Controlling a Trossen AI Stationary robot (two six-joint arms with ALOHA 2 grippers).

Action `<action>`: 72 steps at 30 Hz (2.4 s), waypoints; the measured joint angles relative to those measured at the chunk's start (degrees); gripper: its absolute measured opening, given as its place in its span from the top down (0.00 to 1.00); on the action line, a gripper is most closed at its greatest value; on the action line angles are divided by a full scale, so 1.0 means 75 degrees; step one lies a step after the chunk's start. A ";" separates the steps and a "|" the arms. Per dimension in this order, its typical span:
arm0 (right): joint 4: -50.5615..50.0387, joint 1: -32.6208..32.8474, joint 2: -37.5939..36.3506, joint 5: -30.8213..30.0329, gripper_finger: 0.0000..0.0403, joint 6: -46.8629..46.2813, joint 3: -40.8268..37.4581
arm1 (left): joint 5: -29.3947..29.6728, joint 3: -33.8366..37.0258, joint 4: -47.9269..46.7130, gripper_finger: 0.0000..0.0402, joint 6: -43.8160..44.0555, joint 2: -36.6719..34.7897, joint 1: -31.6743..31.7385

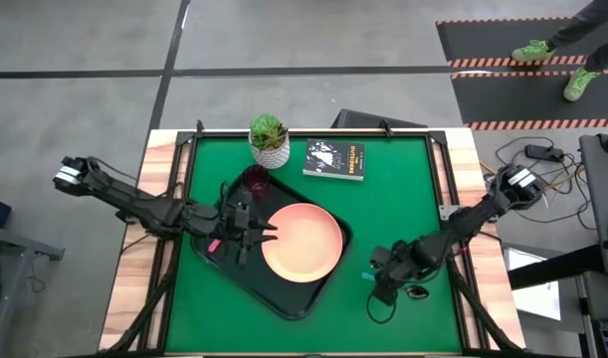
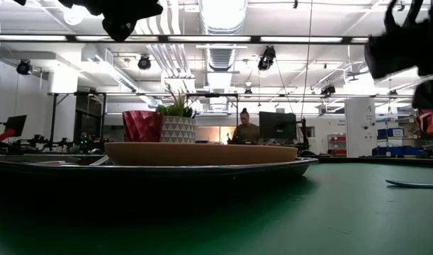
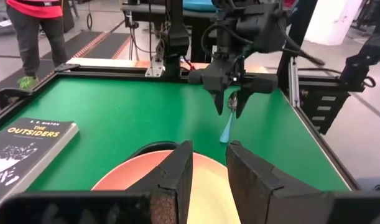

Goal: Pick and place plate/cup/fork/spoon on tray
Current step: Put the blue spoon on the black tray to the right of the pink fork

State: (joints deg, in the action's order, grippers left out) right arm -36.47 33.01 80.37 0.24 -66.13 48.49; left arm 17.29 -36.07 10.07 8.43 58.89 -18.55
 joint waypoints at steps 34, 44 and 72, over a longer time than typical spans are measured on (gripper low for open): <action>-0.1386 0.0187 0.1217 0.0124 0.97 0.1383 0.0891 | -0.0014 0.0000 0.0062 0.80 0.0032 0.0044 0.0007; -0.2128 -0.0003 0.1217 -0.1405 0.97 0.2809 0.2449 | -0.0097 -0.0001 0.1529 0.80 0.0008 0.0768 0.0001; -0.2344 -0.1470 0.2901 -0.2843 0.97 0.7724 0.5424 | -0.0509 -0.0165 0.4255 0.54 0.0604 0.4075 0.0137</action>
State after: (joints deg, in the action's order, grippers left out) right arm -54.04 21.99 102.12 -21.08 -8.20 89.17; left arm 13.47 -37.31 41.99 12.96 89.45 -17.52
